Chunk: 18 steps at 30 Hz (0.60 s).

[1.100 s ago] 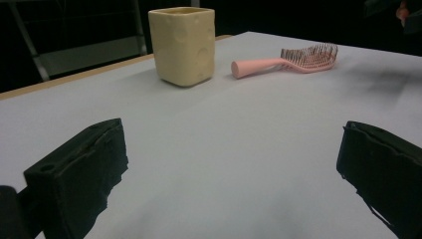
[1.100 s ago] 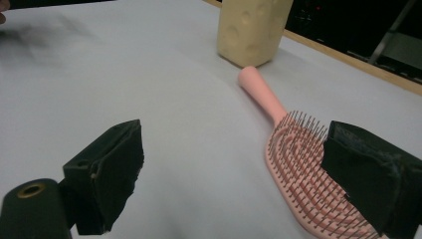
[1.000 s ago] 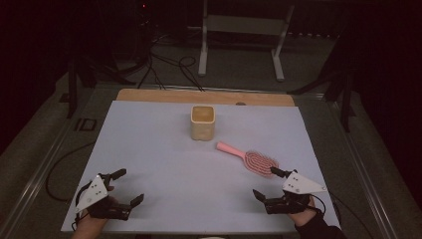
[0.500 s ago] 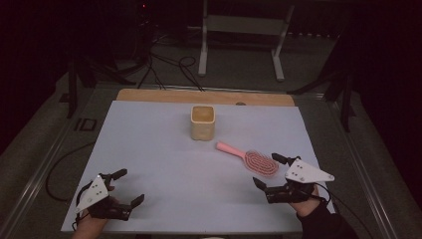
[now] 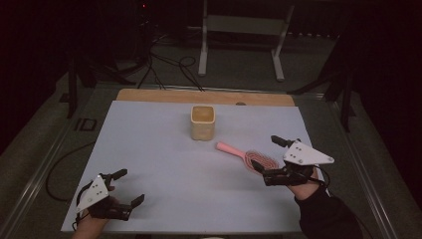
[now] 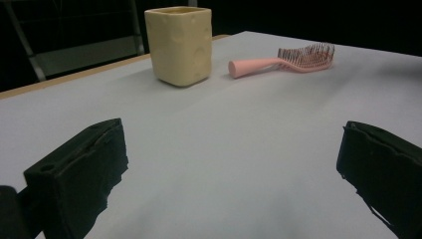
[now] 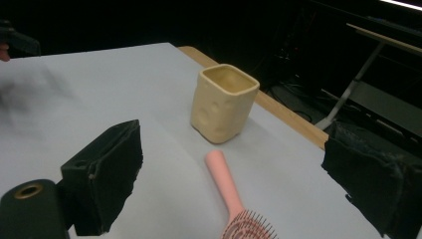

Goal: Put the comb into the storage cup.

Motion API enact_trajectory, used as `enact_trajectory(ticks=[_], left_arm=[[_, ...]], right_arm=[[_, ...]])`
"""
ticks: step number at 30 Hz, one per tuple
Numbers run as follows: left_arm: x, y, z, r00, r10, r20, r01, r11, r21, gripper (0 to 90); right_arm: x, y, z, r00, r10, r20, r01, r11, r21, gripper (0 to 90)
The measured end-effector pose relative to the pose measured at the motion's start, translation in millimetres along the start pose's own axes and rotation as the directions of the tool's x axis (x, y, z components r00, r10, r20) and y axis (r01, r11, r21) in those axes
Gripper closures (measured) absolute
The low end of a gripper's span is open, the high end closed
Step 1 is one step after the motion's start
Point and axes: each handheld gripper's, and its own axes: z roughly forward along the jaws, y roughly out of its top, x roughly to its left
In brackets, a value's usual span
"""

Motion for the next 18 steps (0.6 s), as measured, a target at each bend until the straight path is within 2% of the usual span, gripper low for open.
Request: enact_trajectory(ticks=[10,18], left_arm=[[-0.4,0.6,0.4,1.0000,0.006,0.002,-0.006,1.0000,-0.001,0.0],[-0.3,0.0,0.0,1.0000,0.001,0.002,-0.001,1.0000,0.001,0.0]], right_arm=[[-7.8,8.5,18.9,1.0000,-0.002,0.000,0.002,1.000,0.009,8.8],[-14.8,12.0,41.3,0.9999,0.015,-0.003,-0.015,1.000,0.026,8.8]])
